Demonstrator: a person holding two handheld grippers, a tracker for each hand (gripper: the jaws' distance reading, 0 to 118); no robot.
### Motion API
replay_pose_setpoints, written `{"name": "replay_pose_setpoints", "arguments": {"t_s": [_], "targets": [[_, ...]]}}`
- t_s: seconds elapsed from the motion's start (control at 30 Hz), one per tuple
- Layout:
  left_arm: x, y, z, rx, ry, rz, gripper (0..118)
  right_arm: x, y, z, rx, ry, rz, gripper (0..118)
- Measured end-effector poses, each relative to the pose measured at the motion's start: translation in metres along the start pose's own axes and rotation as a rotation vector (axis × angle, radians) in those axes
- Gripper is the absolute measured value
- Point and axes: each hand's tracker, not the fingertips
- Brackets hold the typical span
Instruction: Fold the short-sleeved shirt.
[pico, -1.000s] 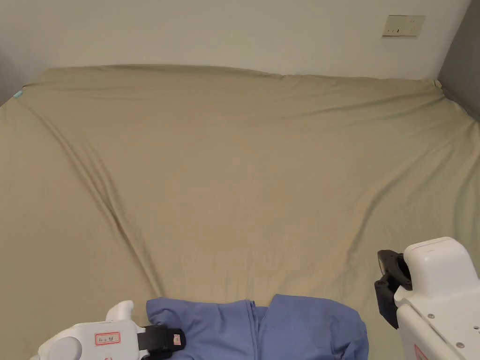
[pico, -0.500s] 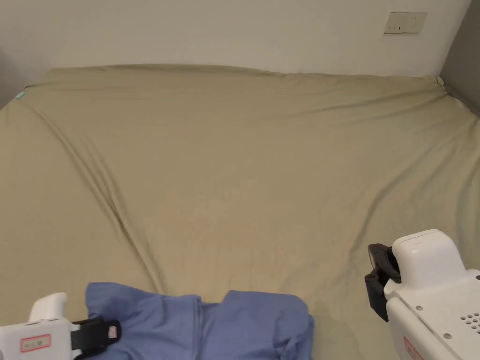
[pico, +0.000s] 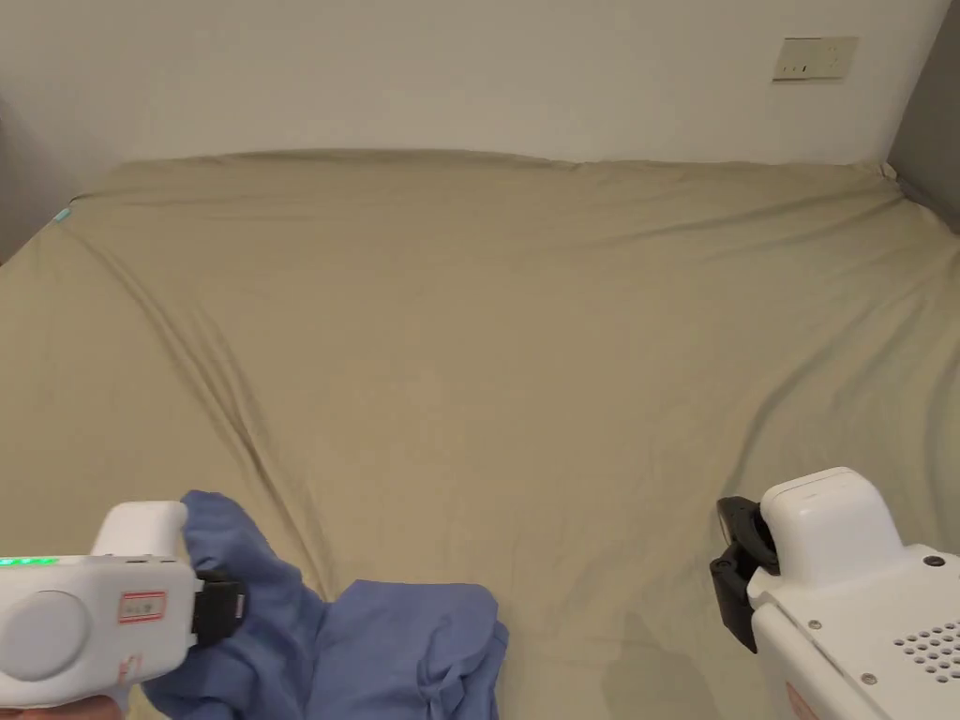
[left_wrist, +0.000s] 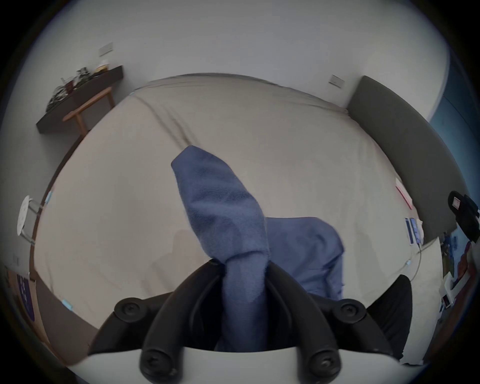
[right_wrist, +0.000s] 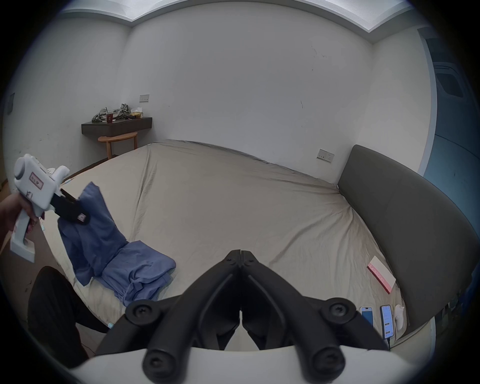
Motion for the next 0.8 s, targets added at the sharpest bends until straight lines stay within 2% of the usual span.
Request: {"name": "replay_pose_setpoints", "arguments": {"t_s": [0.17, 0.4, 0.53, 0.6, 0.63, 0.7, 0.73, 0.77, 0.8], "targets": [[0.060, -0.005, -0.039, -0.055, -0.075, -0.045, 12, 0.009, -0.004, 0.005, -0.005, -0.015, -0.011, 0], [0.124, -0.036, -0.112, -0.176, -0.046, -0.159, 13, 0.022, -0.010, 0.006, -0.013, -0.040, -0.025, 0], [0.148, -0.047, -0.124, -0.179, -0.017, -0.140, 26, 0.026, -0.014, 0.003, -0.025, -0.047, -0.027, 0], [0.154, -0.048, -0.119, -0.158, -0.066, -0.112, 29, 0.027, -0.015, 0.001, -0.030, -0.047, -0.031, 0], [0.154, -0.047, -0.116, -0.154, -0.151, -0.097, 38, 0.028, -0.016, 0.000, -0.033, -0.047, -0.033, 0], [0.147, -0.047, -0.109, -0.172, -0.307, -0.041, 88, 0.028, -0.016, -0.002, -0.037, -0.045, -0.035, 0], [0.144, -0.047, -0.101, -0.155, -0.348, -0.006, 104, 0.029, -0.016, -0.003, -0.037, -0.044, -0.036, 0], [0.139, -0.046, -0.093, -0.118, -0.368, 0.027, 109, 0.029, -0.016, -0.003, -0.037, -0.045, -0.037, 0], [0.132, -0.041, -0.084, -0.076, -0.356, 0.052, 109, 0.029, -0.016, -0.003, -0.035, -0.045, -0.038, 0]]}}
